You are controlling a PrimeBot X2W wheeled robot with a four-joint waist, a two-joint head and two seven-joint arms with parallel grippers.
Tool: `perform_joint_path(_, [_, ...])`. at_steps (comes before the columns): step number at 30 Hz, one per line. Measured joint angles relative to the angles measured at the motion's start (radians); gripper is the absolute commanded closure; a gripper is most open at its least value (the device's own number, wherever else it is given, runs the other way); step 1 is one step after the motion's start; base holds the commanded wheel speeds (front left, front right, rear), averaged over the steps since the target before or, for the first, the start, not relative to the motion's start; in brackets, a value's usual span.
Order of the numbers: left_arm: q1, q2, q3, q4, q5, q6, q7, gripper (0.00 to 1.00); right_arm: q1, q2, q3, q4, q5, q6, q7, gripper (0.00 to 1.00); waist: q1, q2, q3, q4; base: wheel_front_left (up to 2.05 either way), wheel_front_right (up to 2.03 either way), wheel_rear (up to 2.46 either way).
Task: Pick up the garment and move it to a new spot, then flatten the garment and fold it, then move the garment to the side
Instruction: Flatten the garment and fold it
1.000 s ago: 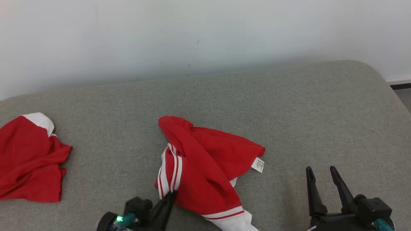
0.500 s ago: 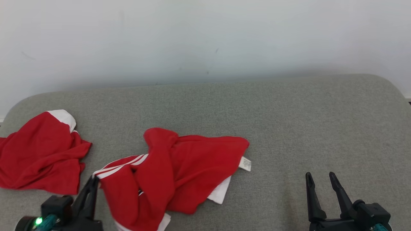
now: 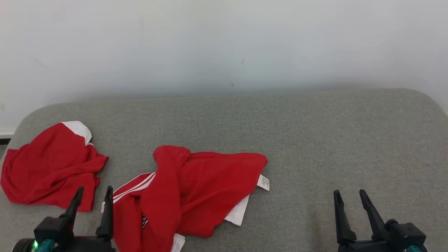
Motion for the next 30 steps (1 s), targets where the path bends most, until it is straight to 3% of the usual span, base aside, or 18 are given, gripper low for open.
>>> perform_joint_path(9, [0.047,-0.089,0.032,-0.216,0.112,-0.003,-0.001,0.0,0.002,-0.002,0.011,0.0,-0.001,0.0,0.0,0.0,0.0,0.0,-0.01,0.019,0.0,0.0,0.0])
perform_joint_path(17, [0.092,-0.149,0.038,-0.201,0.166,-0.041,-0.001,0.0,0.001,-0.018,0.042,0.017,-0.001,0.0,0.0,0.0,0.0,0.0,-0.014,0.036,0.0,0.0,0.0])
perform_joint_path(24, [0.09,-0.157,0.093,-0.183,0.191,-0.048,-0.001,0.0,-0.053,-0.045,0.167,0.067,0.01,0.0,0.0,0.0,0.0,0.0,-0.013,0.059,0.0,0.0,0.0])
perform_joint_path(30, [0.088,-0.172,0.106,-0.181,0.203,-0.065,-0.001,0.0,-0.171,-0.058,0.295,0.182,0.032,0.0,0.007,0.0,0.0,0.0,-0.006,0.085,0.0,0.0,0.0])
